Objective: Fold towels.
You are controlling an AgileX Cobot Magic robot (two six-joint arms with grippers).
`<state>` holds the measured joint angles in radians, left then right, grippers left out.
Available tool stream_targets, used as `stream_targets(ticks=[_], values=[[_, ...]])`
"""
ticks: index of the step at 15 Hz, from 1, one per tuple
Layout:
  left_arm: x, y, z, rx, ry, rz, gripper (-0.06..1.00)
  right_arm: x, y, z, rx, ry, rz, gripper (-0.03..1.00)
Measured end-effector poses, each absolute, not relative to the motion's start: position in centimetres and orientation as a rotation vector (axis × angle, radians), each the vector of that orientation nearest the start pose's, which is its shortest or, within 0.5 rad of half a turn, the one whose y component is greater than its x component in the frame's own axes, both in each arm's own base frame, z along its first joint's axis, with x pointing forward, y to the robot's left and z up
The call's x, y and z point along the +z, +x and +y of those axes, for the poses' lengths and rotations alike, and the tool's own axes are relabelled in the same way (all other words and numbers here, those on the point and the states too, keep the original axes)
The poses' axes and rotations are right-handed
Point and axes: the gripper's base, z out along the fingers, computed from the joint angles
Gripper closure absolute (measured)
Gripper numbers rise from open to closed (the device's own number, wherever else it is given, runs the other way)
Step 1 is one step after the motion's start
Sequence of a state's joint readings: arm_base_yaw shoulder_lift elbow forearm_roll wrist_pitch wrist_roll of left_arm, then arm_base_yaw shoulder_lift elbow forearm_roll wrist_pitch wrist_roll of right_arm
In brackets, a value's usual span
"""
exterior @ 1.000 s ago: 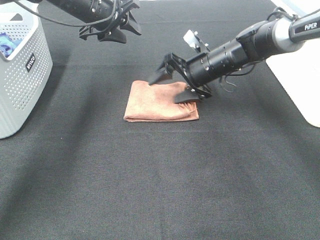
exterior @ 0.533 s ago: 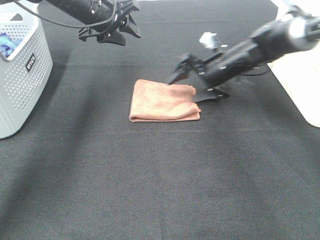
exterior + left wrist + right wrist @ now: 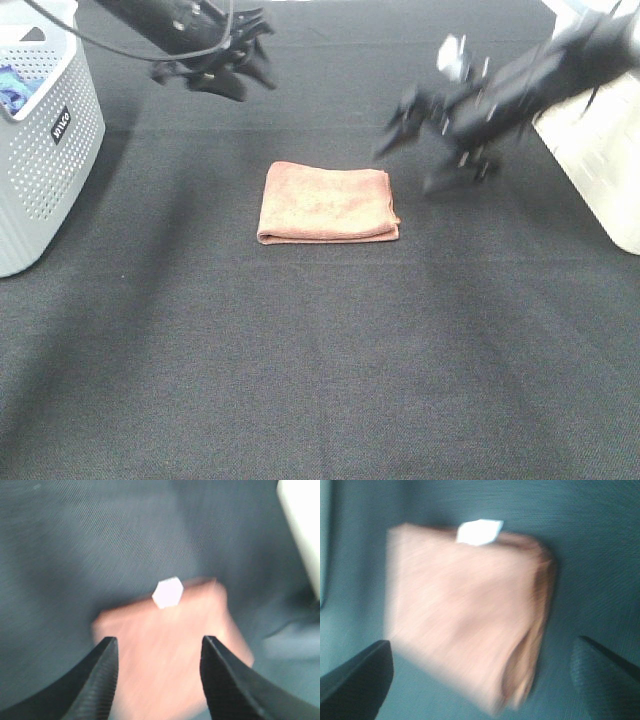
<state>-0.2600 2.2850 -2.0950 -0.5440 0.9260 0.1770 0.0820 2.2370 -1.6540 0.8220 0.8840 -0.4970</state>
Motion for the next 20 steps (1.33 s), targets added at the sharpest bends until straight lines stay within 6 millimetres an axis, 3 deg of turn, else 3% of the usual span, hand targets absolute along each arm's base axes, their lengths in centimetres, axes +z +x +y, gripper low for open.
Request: stream_targets(ticks=[1, 2, 3, 4, 6, 8, 10, 12, 14, 15, 17, 18, 20], values=[[25.2, 47.9, -16.4, -0.656, 0.351, 2.551, 0.45, 17.1, 45.2, 8.8, 0.855, -0.156, 2.699, 0.07], [25.2, 47.9, -16.4, -0.656, 0.351, 2.551, 0.45, 17.1, 45.2, 8.8, 0.855, -0.156, 2.699, 0.07], [27.7, 46.4, -15.5, -0.556, 0.383, 2.602, 0.45, 20.8, 43.9, 8.2, 0.757, -0.199, 2.729, 0.07], [27.7, 46.4, -15.5, -0.556, 0.383, 2.602, 0.45, 20.8, 43.9, 8.2, 0.757, -0.199, 2.729, 0.07], [30.5, 44.5, -14.1, -0.424, 0.356, 2.669, 0.45, 23.5, 42.6, 7.5, 0.647, -0.22, 2.757, 0.07], [33.6, 42.9, -13.3, -0.315, 0.332, 2.632, 0.45, 27.3, 40.4, 7.4, 0.512, -0.297, 2.768, 0.07], [36.1, 40.5, -13.8, -0.254, 0.346, 2.594, 0.45, 29.3, 38.2, 7.5, 0.467, -0.297, 2.762, 0.07], [37.6, 36.8, -14.1, -0.183, 0.367, 2.589, 0.45, 30.5, 35.4, 7.1, 0.428, -0.285, 2.768, 0.07], [37.8, 31.5, -14.3, -0.158, 0.362, 2.629, 0.45, 31.3, 31.2, 6.4, 0.408, -0.28, 2.773, 0.07], [37.8, 31.5, -14.3, -0.158, 0.362, 2.629, 0.45, 31.3, 31.2, 6.4, 0.408, -0.28, 2.773, 0.07], [38.0, 26.8, -14.1, -0.17, 0.38, 2.644, 0.45, 31.6, 27.3, 5.8, 0.376, -0.286, 2.771, 0.07], [37.8, 23.4, -13.6, -0.183, 0.392, 2.648, 0.45, 31.7, 24.1, 5.2, 0.346, -0.277, 2.765, 0.07], [37.2, 19.1, -12.1, -0.202, 0.401, 2.649, 0.45, 31.4, 20.4, 4.5, 0.319, -0.282, 2.745, 0.07]])
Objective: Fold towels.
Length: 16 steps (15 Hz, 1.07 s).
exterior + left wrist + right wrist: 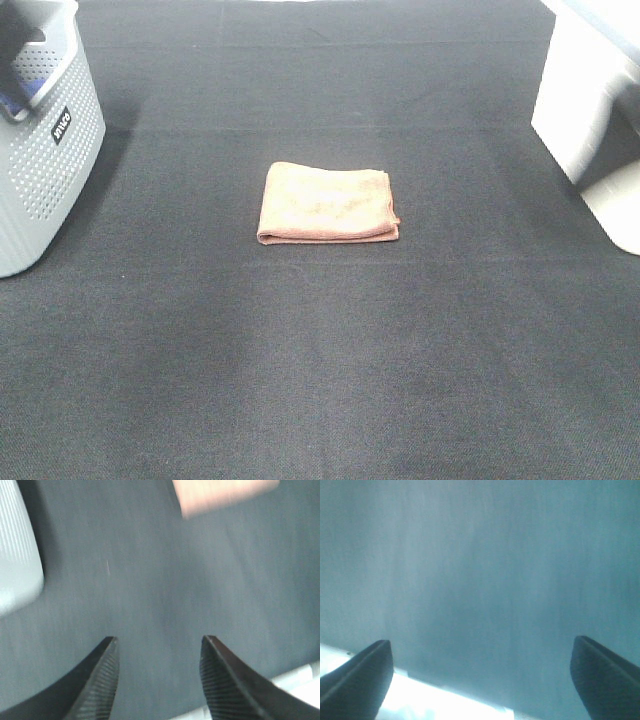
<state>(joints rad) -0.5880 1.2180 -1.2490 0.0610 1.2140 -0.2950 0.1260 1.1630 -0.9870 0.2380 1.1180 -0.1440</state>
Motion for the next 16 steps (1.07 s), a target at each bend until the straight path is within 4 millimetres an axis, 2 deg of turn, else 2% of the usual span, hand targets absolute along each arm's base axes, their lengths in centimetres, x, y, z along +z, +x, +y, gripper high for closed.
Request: stream_targets(ticks=[5, 6, 8, 9, 12, 16], values=[[33.5, 11.1, -6.9, -0.221, 0.344, 2.647, 0.45, 30.1, 11.2, 3.1, 0.27, -0.297, 2.614, 0.07], [32.4, 9.0, -5.4, -0.239, 0.339, 2.618, 0.45, 29.5, 8.8, 2.8, 0.262, -0.299, 2.558, 0.07], [31.2, 6.3, -3.6, -0.274, 0.346, 2.548, 0.45, 28.6, 6.2, 2.4, 0.253, -0.308, 2.476, 0.07], [31.2, 6.3, -3.6, -0.274, 0.346, 2.548, 0.45, 28.6, 6.2, 2.4, 0.253, -0.308, 2.476, 0.07], [29.2, 3.0, -1.9, -0.336, 0.473, 2.415, 0.45, 28.0, 2.9, 1.6, 0.178, -0.327, 2.304, 0.07], [27.8, 2.7, -2.5, -0.41, 0.638, 2.268, 0.45, 27.8, 2.2, 1.3, 0.156, -0.297, 2.218, 0.07]])
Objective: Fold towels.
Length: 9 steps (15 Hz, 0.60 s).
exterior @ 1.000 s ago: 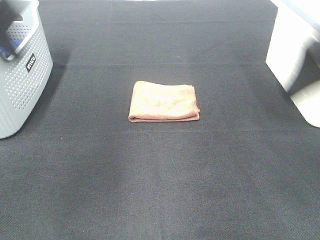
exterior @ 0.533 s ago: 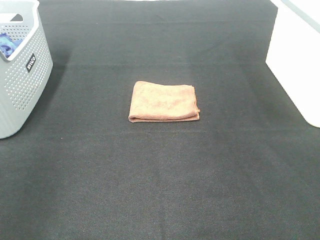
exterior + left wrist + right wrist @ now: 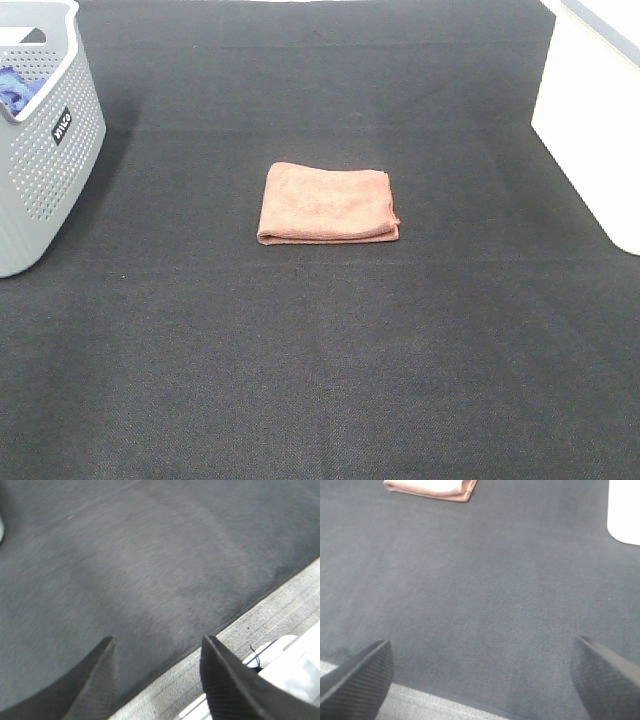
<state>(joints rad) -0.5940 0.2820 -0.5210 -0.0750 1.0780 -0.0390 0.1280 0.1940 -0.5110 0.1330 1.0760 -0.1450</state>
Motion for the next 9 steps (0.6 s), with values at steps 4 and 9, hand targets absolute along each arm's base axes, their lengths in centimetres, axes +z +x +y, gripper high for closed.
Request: stream_targets(ticks=[4, 9], values=[[27.29, 2.75, -2.69, -0.396, 0.699, 2.247, 0.45, 27.85, 2.12, 1.33, 0.158, -0.286, 2.212, 0.07], [27.3, 2.72, -2.74, -0.358, 0.802, 2.205, 0.45, 27.85, 2.13, 1.33, 0.167, -0.268, 2.214, 0.07]])
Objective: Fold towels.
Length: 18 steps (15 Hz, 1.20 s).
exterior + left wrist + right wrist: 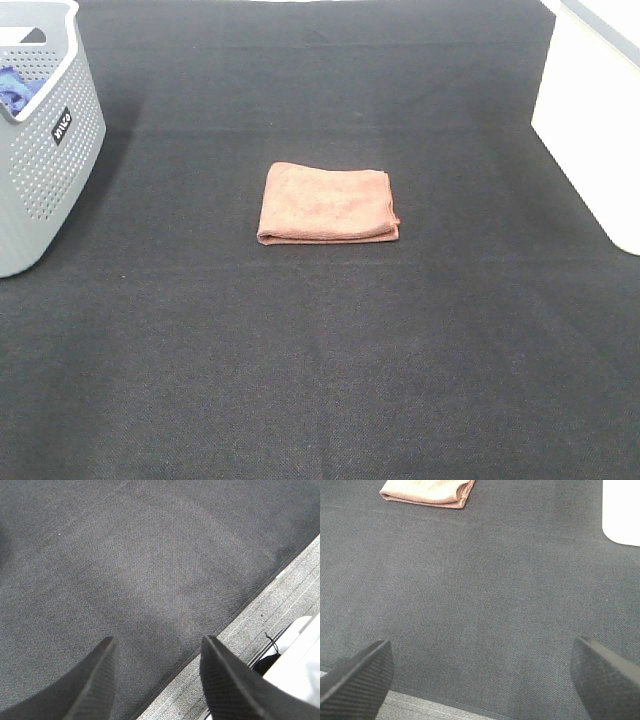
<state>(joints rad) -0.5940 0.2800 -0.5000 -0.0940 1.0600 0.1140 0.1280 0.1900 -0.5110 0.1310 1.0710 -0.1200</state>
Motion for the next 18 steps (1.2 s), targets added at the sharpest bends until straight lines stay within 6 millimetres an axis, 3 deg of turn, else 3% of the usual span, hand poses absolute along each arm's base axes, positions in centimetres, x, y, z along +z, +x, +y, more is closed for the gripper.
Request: stream_targets(ticks=[11, 15, 18], values=[[27.3, 2.7, -2.8, -0.364, 0.811, 2.199, 0.45, 27.9, 2.1, 1.3, 0.167, -0.268, 2.214, 0.07], [27.4, 2.8, -1.9, -0.233, 0.505, 2.237, 0.45, 27.9, 2.2, 1.3, 0.156, -0.244, 2.216, 0.07], [27.8, 0.6, -1.0, -0.116, 0.262, 2.095, 0.45, 27.9, 2.3, 1.1, 0.109, -0.137, 2.222, 0.07]])
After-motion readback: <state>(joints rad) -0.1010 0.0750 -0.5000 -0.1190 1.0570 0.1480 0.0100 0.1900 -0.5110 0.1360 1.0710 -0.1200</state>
